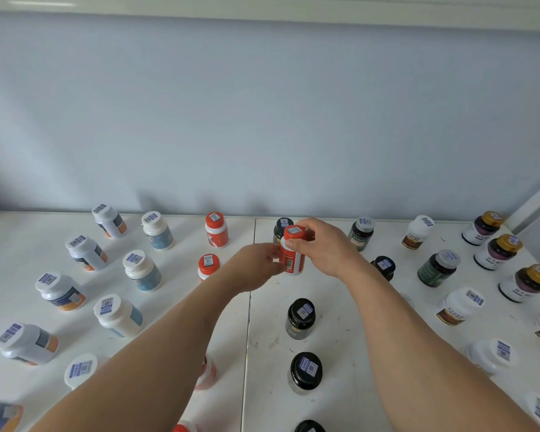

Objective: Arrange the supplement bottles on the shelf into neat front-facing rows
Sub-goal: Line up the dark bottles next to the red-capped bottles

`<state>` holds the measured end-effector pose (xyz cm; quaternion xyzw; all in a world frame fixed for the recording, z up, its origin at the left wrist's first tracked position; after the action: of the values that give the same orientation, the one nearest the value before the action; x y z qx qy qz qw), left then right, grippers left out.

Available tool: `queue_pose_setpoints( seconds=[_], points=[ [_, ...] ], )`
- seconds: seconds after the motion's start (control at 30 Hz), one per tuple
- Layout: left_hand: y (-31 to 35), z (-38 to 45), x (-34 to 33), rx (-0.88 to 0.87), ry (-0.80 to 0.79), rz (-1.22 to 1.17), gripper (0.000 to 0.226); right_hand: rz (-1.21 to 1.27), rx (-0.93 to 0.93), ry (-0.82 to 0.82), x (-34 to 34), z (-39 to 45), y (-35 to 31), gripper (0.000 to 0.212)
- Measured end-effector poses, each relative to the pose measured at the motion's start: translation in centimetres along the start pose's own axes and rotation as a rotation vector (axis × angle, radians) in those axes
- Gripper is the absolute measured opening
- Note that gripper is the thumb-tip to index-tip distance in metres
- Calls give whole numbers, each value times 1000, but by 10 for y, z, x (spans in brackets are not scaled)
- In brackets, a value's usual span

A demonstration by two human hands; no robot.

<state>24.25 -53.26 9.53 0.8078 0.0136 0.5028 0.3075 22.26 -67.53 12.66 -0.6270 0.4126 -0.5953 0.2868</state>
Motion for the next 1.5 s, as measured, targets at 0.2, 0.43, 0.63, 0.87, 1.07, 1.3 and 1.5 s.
queue_pose_setpoints(
  seconds=[0.2,0.43,0.63,0.87,1.07,1.3,1.5],
  points=[
    [12,-15,15,-221,363,739,34,10,-6,-21,-12,-6,13,52],
    [-4,-31,21,-228,487,842,20,-8,-1,-72,-34,-18,13,53],
    [-23,-54,30,-235,528,815,15,-4,5,-92,-55,-33,-1,51],
    [-51,-88,47,-286,546,740,25,-40,-56,-61,-92,-56,-21,55],
    [-82,-123,65,-329,564,696,23,-70,-91,-40,-135,-80,-47,53],
    [-110,-135,60,-304,514,710,23,-81,-104,-8,-171,-88,-60,53],
    [-119,-140,54,-314,495,694,27,-116,-152,-1,-187,-87,-49,56]
  ],
)
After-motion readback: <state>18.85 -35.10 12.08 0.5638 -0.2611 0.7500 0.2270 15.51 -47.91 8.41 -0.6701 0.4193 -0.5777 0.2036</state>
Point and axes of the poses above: each hand's wrist, its own z-axis towards the middle knuckle, its own x-axis out of the back of the hand, y = z × x, the point moved 7 cm from there along z, towards the middle knuckle, and after that the axes turned 11 degrees about z, right-handed, at the moved point
